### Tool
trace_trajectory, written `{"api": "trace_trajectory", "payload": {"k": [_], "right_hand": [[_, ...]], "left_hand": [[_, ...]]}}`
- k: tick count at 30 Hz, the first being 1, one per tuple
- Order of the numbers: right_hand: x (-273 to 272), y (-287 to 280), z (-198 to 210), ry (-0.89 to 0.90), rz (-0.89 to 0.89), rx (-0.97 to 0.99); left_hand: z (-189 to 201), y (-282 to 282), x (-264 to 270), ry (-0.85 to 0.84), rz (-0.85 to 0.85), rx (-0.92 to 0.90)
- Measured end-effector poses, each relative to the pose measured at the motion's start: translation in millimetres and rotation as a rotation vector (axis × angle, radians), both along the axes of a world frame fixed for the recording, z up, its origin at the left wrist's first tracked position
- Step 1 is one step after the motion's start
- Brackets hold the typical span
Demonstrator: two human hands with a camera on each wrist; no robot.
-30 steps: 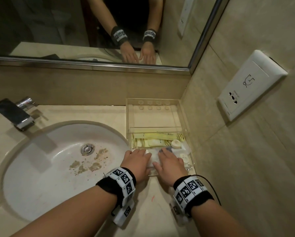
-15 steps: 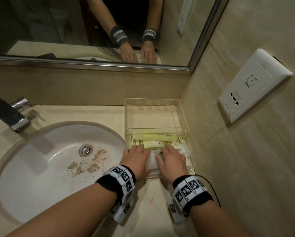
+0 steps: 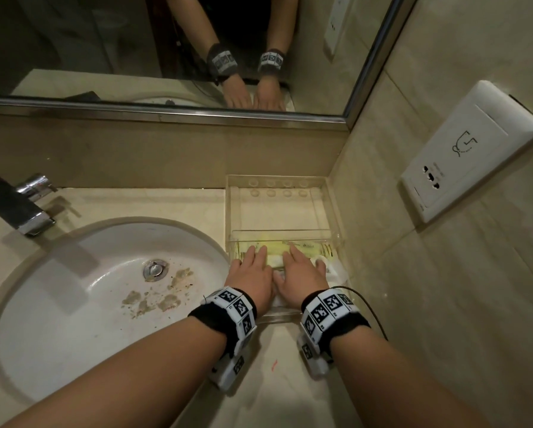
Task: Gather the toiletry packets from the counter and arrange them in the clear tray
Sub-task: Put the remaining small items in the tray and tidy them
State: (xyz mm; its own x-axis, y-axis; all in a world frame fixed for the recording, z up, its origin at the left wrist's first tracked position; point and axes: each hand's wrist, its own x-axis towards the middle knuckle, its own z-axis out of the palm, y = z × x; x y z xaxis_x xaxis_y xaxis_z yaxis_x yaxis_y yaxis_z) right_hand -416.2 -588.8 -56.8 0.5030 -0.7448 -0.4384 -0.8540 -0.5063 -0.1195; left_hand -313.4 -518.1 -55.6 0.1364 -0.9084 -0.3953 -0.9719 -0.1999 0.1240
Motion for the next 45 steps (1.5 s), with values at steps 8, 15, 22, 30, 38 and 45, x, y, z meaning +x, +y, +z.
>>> {"api": "trace_trajectory", "payload": {"k": [8, 15, 22, 30, 38, 45], "right_hand": [[2, 17, 1, -0.147, 0.026, -0.175], [5, 21, -8, -0.102, -0.005, -0.13], [14, 18, 5, -0.017, -0.006, -0.143], [4, 32, -5, -0.073, -0.036, -0.059], [6, 5, -3, -0.021, -0.08, -0.003], [2, 1, -5, 0.006, -0.032, -0.01]], "left_hand": [[-3, 5, -1, -0.033, -0.012, -0.121], [-5, 4, 3, 0.091, 0.02, 0.001], [-6, 2, 5, 0.121, 0.008, -0.006], [4, 5, 7, 0.058, -0.033, -0.096], [-4, -2, 5, 0.038, 0.052, -0.064], [-6, -7, 8, 0.03, 0.016, 0.02]]}}
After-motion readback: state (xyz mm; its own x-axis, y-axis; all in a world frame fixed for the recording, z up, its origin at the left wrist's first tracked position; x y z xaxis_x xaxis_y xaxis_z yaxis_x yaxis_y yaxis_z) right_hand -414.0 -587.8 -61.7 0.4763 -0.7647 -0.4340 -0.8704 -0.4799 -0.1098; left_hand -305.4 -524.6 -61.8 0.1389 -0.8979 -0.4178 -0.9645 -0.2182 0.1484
